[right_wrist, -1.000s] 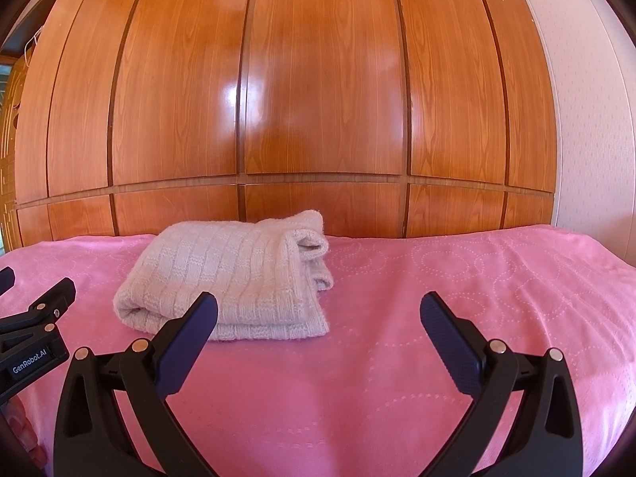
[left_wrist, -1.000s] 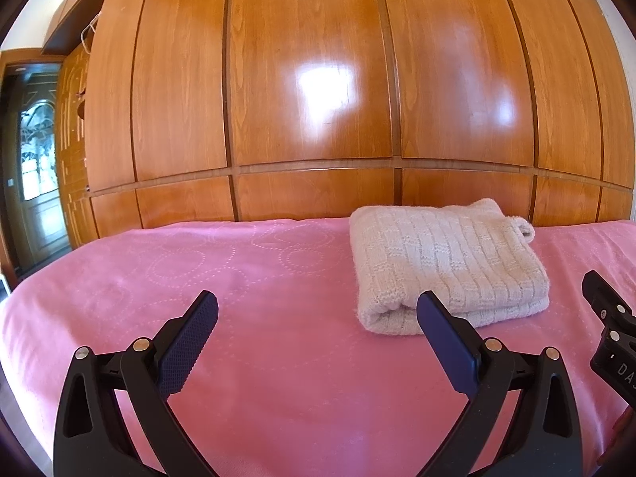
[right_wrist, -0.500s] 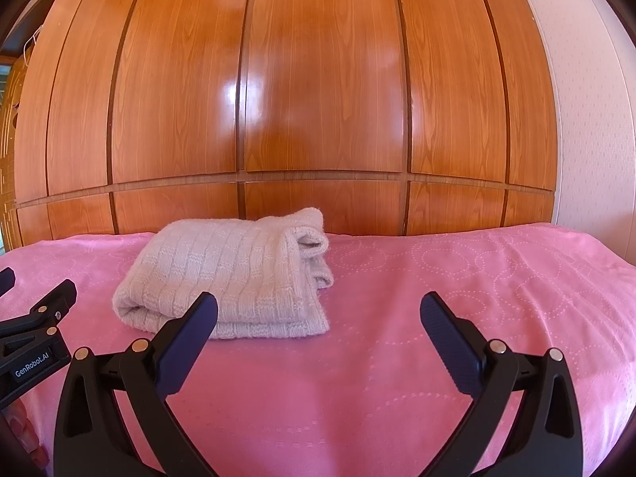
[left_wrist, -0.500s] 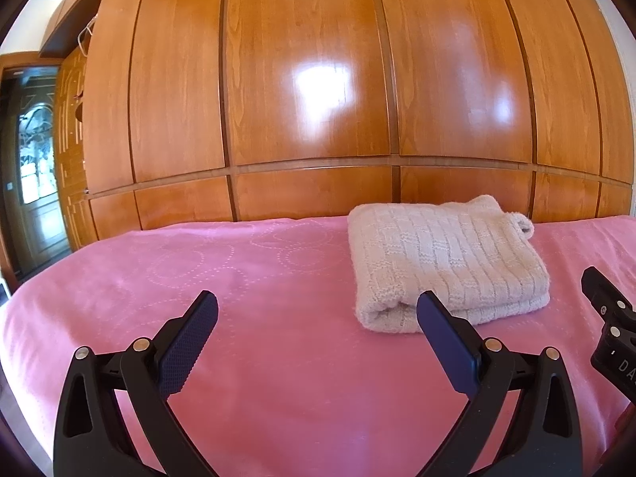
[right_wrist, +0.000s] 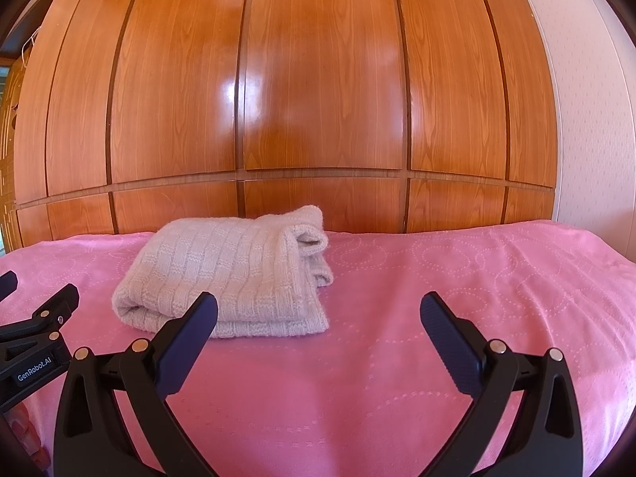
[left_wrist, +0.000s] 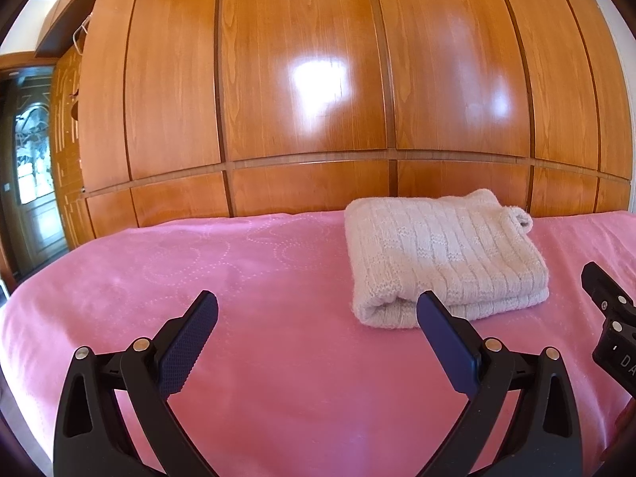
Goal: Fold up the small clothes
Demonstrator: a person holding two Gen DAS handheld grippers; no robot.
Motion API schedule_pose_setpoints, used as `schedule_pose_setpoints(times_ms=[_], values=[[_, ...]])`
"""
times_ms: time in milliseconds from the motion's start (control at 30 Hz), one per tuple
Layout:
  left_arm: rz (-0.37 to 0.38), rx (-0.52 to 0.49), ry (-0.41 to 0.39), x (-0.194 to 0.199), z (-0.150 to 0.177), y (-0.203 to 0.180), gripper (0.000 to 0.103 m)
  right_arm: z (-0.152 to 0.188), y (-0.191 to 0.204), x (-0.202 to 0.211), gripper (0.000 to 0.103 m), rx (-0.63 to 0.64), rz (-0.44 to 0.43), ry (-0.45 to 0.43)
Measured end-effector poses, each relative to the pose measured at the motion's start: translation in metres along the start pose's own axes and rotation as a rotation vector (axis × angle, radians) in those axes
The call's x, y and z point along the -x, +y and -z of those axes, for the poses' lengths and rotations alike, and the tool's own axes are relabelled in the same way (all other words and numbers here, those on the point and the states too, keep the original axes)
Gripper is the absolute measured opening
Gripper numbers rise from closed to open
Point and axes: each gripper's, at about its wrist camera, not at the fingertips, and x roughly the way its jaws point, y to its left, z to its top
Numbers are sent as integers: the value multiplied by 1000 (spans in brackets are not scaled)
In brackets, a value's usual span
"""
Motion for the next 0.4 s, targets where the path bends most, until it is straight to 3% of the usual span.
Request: schedule_pose_setpoints(times_ms=[400], values=[[43,4,103,-18,2,1,99,-2,-2,-7,101,-10,-10,54]])
